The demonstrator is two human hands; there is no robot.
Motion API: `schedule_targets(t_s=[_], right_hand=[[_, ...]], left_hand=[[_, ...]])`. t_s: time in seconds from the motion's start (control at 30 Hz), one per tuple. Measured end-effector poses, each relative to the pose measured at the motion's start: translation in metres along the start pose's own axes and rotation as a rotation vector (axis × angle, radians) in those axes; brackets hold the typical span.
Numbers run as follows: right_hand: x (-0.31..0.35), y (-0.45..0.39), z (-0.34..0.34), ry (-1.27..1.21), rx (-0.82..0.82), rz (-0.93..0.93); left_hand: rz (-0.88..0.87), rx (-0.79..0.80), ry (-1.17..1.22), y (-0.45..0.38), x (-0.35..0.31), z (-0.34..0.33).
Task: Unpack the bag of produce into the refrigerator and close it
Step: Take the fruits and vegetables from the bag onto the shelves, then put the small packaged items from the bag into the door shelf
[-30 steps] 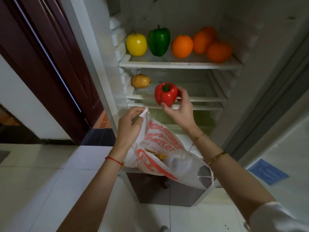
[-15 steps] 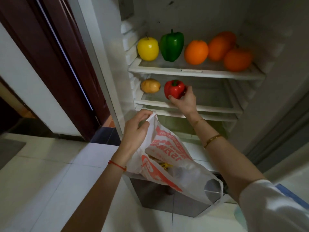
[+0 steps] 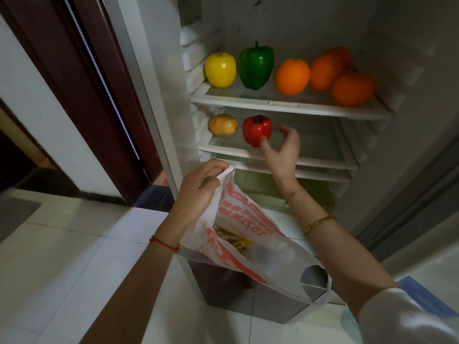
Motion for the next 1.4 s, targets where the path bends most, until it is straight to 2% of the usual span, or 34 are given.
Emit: schedule_targets(t_s=[0.07,0.13,0.27,0.4,0.5,0.8,0.9,1.0,1.2,1.3,1.4], right_hand=[[0.016,0.016,0.027,-0.151,-0.097,0.107],[0.026,0.035,0.046,-0.273,-0.055,0.144],[0.037,0.075,0.065,-0.342,0.139,0.149],[0.040,0.118,0.071,-0.327,0.401,0.153],[0.034,0.149,0.072,-0.198,0.518,0.127],[-0.025,0.269,0.072,0.458,0.872,-0.045],[-0.055,0.301,0.084,0.571,0.843,-0.180],[-0.075,0.332,0.099,0.819,0.876,-0.101],[-0.125,0.409,0.153,0.945,0.907,-0.273],[-0.130,0.436,0.188,1.038,0.870,-0.312],[-0.131,0.451,0.216,1.099,0.766,-0.362]], left_hand=[[0.001,0.006,-0.026,0.004,-0.004,0.003],[0.041,-0.018,-0.040,0.006,-0.003,0.009],[0.053,0.021,0.072,0.013,-0.015,0.012],[0.009,0.112,0.061,0.028,-0.036,0.009],[-0.019,0.194,0.092,0.045,-0.049,0.007],[-0.060,0.446,0.170,0.108,-0.078,0.006],[-0.037,0.559,0.192,0.133,-0.077,-0.001],[-0.008,0.654,0.217,0.159,-0.072,-0.012],[0.002,0.814,0.288,0.208,-0.076,-0.036],[-0.007,0.872,0.258,0.230,-0.082,-0.048],[0.008,0.935,0.257,0.250,-0.089,-0.058]])
Point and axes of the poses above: each hand's wrist, its own y-axis away from the middle knuckle, its own z-axis out of the back of the hand, x = y × z, the point moved 7 cm from there along -y, towards the middle knuckle, and after that the axes turned 10 degrees about -x, right-handed, at the moved point
